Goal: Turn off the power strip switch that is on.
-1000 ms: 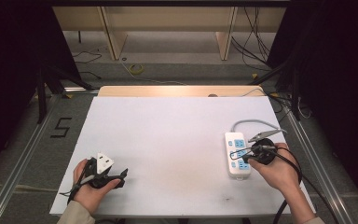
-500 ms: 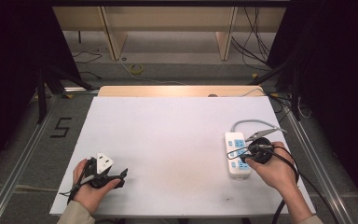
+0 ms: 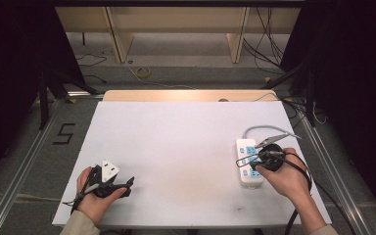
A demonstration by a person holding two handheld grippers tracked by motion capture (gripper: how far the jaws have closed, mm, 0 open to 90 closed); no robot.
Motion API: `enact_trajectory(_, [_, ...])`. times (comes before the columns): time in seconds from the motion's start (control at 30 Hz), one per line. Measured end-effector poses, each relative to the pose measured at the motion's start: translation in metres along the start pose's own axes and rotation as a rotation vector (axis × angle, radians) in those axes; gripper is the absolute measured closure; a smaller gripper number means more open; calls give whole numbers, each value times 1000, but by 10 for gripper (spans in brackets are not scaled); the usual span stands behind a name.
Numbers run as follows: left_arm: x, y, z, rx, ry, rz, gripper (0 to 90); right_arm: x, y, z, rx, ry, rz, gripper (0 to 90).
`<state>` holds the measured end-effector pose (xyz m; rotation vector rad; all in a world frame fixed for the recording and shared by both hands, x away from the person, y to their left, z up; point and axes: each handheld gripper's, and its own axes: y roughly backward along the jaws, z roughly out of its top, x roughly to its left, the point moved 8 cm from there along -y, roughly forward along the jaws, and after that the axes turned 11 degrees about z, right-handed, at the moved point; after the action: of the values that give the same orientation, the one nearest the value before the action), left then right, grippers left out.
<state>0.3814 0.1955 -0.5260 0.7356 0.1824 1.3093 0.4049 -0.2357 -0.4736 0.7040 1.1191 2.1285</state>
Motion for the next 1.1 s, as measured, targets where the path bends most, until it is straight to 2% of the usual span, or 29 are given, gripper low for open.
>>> enact_trajectory(1.1, [0, 0, 0, -2, 4, 0, 145, 4, -10, 8, 26, 26, -2, 900])
